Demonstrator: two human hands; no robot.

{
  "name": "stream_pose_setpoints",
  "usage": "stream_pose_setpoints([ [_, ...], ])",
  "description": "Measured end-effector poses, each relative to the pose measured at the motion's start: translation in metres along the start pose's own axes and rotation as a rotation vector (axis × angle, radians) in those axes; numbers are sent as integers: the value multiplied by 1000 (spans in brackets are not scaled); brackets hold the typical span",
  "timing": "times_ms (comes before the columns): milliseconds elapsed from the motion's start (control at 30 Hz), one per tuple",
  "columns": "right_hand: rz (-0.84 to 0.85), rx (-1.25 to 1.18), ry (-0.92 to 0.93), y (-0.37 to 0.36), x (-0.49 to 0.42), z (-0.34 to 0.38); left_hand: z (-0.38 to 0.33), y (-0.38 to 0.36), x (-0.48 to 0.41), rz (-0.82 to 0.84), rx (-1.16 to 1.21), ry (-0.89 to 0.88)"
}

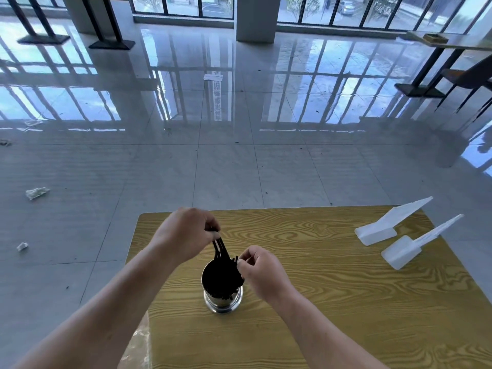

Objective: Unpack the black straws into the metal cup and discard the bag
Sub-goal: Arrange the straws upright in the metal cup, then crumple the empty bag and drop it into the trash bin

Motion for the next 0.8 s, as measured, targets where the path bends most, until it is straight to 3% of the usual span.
stream_pose_setpoints([
  [200,196,-37,-38,1,-1,7,17,60,4,-170,61,49],
  [333,363,-127,-47,-8,2,17,37,63,12,-335,548,142],
  [500,533,-723,-189,-5,5,32,47,10,32,-301,1134,321],
  [600,440,-869,-193,7,3,38,54,-29,48,-247,1263,413],
  [700,179,-606,-46,20,2,47,60,-59,65,-177,1262,443],
  [800,25,-332,172,32,8,59,74,-73,85,-141,1021,418],
])
Point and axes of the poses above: each hand's wrist, its own x-axis away from the middle knuckle, its own y-axis out of the back of the hand, z = x × y, the point moved 5 cm from there along -x, towards the middle knuckle, and after that the axes turned 13 degrees about -y, right-handed, at the moved point
